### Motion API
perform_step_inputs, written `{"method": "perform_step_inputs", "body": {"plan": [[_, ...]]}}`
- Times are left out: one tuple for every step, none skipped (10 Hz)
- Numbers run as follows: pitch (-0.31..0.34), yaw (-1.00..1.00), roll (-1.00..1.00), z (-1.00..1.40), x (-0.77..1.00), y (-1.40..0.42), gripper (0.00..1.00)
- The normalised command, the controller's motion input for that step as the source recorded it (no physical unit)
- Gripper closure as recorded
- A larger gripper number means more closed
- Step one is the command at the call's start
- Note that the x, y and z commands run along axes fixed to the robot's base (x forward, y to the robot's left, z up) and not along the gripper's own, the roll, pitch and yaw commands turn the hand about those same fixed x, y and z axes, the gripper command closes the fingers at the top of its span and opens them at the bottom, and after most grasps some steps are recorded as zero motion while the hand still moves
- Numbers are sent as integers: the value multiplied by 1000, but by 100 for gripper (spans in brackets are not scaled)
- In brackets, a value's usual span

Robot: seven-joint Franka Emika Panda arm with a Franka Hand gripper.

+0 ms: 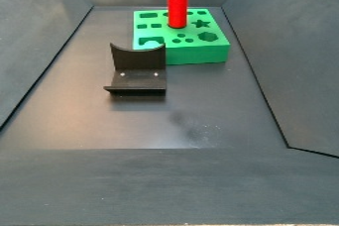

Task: Pick up the round object. Move up. Move to above the board. Insert the round object.
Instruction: Insert the round object.

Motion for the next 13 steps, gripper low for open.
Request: {"method": "perform_step_inputs", "body": {"plan": [[-94,-51,-141,-251,-100,0,100],[-83,0,-109,-237,-100,0,100],[-83,0,-110,-231,-60,0,100],[-64,0,-101,-294,0,-51,100],[-70,0,-100,-306,0,-86,100],[-59,0,-100,-343,14,-120,100],[-39,0,-64,-411,131,-160,100],[-26,0,-26,-483,140,-114,100],[-40,0,0,-523,46,-37,100],[-26,0,14,-443,0,-14,100],[-60,0,-21,-191,0,0,100],[-13,-6,-120,0,0,106,100],[0,0,0,0,0,0,100]]}}
